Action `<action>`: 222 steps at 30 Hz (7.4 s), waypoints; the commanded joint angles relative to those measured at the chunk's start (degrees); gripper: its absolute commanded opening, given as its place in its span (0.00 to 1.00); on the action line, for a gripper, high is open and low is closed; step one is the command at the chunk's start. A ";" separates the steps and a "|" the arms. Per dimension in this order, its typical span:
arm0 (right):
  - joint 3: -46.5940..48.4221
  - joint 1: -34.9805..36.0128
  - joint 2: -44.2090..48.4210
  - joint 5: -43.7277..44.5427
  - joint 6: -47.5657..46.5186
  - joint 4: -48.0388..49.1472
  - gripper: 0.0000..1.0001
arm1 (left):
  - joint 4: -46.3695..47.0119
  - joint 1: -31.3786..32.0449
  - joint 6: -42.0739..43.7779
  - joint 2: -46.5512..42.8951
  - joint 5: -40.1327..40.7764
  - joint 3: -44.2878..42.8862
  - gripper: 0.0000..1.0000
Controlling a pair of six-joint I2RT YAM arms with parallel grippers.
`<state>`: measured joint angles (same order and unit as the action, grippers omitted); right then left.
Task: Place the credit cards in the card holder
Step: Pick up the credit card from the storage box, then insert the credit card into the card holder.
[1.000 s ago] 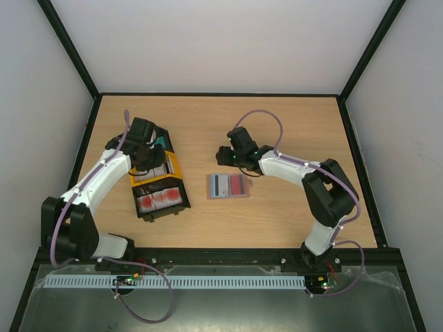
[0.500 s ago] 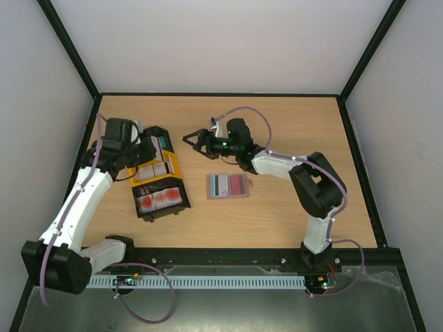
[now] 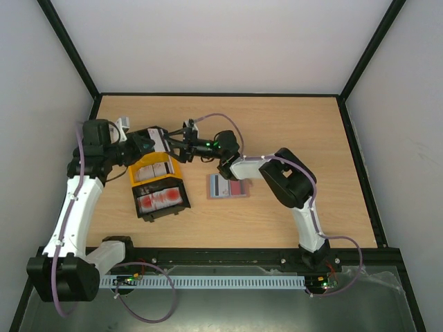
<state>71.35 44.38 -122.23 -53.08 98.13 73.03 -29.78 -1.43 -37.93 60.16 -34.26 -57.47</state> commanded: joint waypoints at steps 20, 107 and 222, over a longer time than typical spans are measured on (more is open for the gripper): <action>1.31 -0.34 2.75 -0.32 2.09 4.43 0.02 | 16.57 -0.85 -10.46 0.53 -15.46 8.67 0.21; -28.64 -3.66 30.21 51.79 -63.95 -88.60 0.43 | 55.57 43.86 -24.20 39.52 13.45 18.91 0.03; -33.20 -6.94 35.07 40.57 -65.99 -77.29 0.51 | 27.39 47.12 -0.15 52.65 14.33 -6.09 0.54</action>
<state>38.79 36.58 -86.87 -5.58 34.17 -8.25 0.93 44.86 -39.75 111.31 -21.54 -63.11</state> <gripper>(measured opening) 0.531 0.528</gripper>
